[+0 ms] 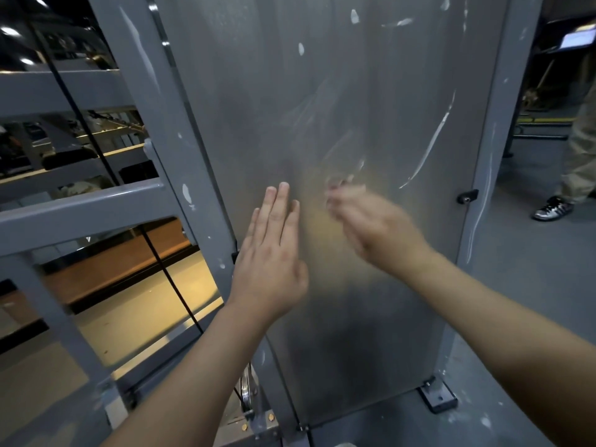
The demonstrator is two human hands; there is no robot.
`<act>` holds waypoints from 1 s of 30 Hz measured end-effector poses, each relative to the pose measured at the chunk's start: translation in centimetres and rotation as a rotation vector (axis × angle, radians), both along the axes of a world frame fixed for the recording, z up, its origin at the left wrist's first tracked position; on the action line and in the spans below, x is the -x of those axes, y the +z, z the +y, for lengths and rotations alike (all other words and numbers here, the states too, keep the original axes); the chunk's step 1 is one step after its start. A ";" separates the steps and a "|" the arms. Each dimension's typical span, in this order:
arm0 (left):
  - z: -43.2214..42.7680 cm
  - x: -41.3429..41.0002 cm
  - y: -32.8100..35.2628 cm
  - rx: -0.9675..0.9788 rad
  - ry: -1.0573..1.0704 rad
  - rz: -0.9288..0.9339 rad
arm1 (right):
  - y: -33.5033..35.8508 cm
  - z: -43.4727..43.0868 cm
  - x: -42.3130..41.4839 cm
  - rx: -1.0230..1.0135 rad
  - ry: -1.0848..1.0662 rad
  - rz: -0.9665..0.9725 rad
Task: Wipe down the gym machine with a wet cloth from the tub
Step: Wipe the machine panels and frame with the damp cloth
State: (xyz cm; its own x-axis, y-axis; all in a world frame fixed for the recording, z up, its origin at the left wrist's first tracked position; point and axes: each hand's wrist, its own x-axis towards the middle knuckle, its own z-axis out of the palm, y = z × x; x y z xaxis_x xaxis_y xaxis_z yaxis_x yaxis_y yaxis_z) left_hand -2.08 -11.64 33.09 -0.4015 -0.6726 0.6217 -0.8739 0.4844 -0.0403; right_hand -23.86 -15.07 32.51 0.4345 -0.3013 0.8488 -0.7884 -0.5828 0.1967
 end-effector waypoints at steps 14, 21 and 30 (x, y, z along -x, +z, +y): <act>0.3 0.2 -0.3 -0.039 0.011 -0.023 | -2.2 -0.2 -1.4 0.026 -0.068 -0.223; -0.4 0.0 -0.8 -0.018 0.028 -0.077 | 1.9 0.3 0.2 0.006 0.058 -0.243; -0.7 -0.2 -1.0 -0.006 0.029 -0.073 | 3.3 0.3 -0.4 -0.093 -0.135 -0.725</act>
State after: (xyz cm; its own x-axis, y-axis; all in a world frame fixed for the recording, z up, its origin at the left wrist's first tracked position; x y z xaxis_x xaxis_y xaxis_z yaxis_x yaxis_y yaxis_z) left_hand -1.90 -12.38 32.09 -0.4257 -0.6885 0.5872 -0.8826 0.4590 -0.1016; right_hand -23.46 -14.77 35.77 -0.2705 -0.3967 0.8772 -0.7678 -0.4608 -0.4452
